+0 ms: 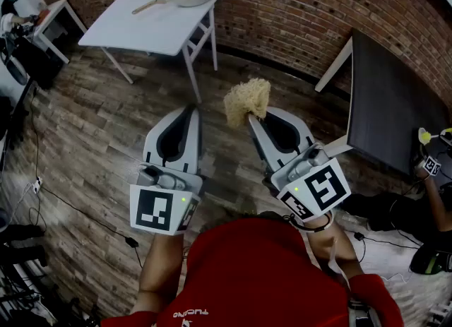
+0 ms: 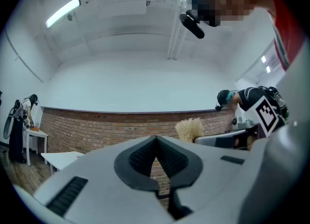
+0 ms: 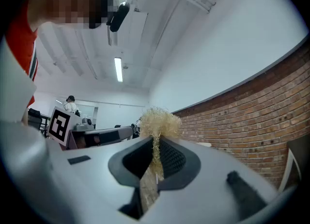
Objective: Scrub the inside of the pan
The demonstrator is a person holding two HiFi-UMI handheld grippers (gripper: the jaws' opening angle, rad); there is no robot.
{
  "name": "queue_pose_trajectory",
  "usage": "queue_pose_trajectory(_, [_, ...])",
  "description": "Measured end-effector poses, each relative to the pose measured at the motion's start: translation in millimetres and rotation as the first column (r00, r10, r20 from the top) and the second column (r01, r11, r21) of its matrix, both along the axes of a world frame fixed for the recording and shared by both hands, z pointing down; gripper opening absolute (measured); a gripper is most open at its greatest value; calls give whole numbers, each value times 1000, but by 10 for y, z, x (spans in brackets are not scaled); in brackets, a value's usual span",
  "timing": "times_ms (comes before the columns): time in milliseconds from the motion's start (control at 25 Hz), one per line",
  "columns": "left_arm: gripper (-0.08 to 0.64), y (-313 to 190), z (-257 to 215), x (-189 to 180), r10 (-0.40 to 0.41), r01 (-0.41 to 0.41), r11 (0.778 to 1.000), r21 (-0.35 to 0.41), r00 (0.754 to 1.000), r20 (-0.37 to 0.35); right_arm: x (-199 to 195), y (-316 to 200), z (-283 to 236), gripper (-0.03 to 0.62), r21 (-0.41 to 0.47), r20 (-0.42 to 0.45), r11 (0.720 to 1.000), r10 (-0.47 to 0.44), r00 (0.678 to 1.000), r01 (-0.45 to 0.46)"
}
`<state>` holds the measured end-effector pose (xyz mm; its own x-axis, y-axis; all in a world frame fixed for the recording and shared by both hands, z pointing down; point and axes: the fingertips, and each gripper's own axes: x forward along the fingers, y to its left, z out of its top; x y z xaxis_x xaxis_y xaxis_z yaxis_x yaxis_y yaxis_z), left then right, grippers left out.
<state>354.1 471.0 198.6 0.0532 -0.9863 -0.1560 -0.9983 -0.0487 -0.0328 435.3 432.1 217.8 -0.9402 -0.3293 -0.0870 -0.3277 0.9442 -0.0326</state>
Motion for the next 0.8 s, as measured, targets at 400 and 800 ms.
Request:
queue_pose_trajectory(400, [12, -8, -7, -242, 3, -3, 1000, 4, 1000, -9, -185, 5, -67, 49, -18, 42, 1000, 2, 999, -2])
queue_pose_trajectory(800, [12, -45, 27, -699, -3, 3, 1000, 18, 1000, -15, -593, -85, -3, 49, -29, 21, 1000, 11, 1000, -11])
